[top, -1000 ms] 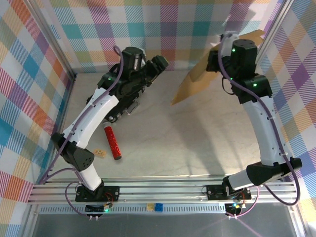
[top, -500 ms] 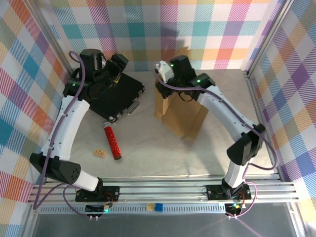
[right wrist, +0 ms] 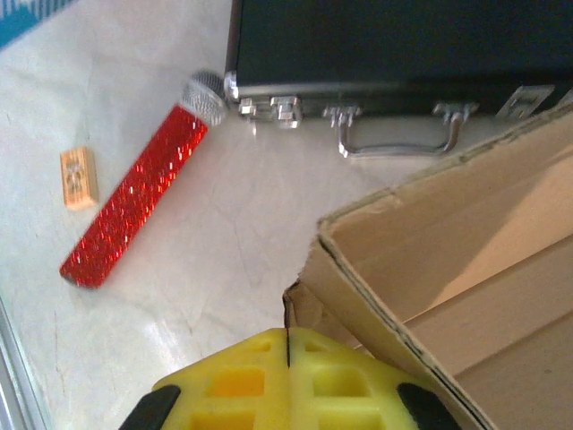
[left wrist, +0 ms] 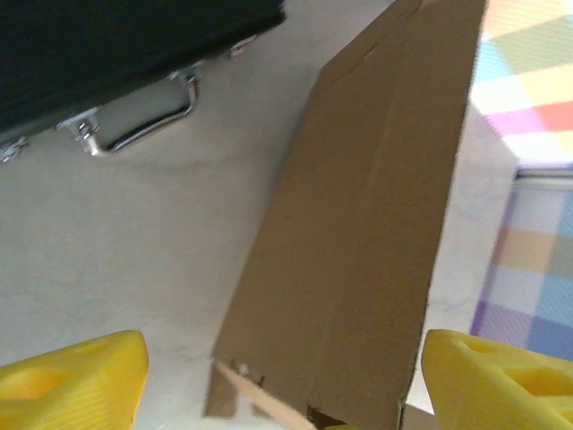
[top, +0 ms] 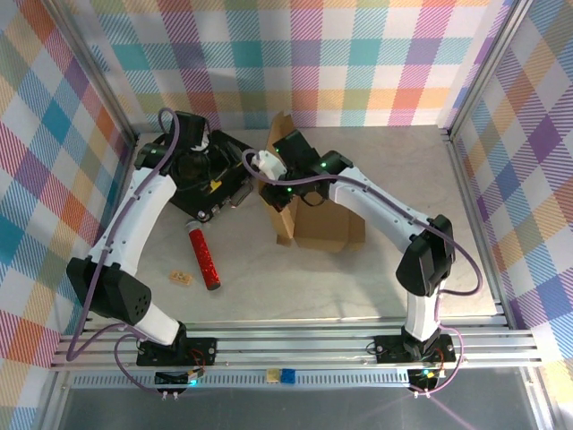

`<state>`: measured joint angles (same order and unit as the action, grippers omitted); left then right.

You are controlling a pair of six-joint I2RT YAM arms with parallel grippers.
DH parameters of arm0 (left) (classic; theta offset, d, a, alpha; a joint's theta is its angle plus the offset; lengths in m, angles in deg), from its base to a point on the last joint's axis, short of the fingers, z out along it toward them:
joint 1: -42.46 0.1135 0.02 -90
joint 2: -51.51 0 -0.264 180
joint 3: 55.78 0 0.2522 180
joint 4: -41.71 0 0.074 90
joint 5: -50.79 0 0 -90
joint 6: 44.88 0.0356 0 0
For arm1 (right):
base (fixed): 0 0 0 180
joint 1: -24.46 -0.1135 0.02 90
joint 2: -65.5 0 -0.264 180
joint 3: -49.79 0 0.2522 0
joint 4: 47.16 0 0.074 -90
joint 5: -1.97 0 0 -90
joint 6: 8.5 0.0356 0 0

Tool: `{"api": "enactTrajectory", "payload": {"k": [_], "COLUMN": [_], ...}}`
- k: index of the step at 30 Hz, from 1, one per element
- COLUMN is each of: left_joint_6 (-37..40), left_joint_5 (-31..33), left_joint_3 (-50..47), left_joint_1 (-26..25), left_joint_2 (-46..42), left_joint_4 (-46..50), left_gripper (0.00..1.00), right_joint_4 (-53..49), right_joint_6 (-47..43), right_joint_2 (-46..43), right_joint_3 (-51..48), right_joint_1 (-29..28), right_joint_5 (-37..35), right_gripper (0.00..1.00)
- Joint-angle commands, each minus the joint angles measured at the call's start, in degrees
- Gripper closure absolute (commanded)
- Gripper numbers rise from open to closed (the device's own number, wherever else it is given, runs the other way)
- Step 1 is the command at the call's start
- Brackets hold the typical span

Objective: Fold the paper box

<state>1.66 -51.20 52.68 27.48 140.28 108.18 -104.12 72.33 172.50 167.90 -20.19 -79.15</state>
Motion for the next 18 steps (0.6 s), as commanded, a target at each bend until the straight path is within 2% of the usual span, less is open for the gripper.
{"api": "enactTrajectory", "payload": {"k": [1, 7, 12, 18], "left_joint_6": [4.3, 7.8, 9.4, 10.0], "left_joint_5": [-1.7, -4.3, -3.4, -1.8], "left_joint_3": [0.1, 1.3, 4.3, 5.5], "left_joint_1": [-1.1, -4.2, -8.1, -10.1], "left_joint_2": [-0.3, 4.4, 8.5, 10.6], "left_joint_4": [1.6, 1.7, 0.5, -0.6], "left_gripper": [0.20, 0.23, 0.29, 0.37], "right_joint_4": [1.8, 4.3, 5.4, 5.8], "right_joint_6": [-1.5, -1.3, -0.3, 0.7], "right_joint_2": [-4.0, -6.9, -8.2, -8.8], "right_joint_3": [-3.8, -10.1, -12.2, -13.0], "right_joint_1": [-1.2, -2.5, -2.6, -2.6], "right_joint_5": [0.7, -0.2, -0.3, 0.1], "right_gripper": [1.00, 1.00, 1.00, 1.00]}}
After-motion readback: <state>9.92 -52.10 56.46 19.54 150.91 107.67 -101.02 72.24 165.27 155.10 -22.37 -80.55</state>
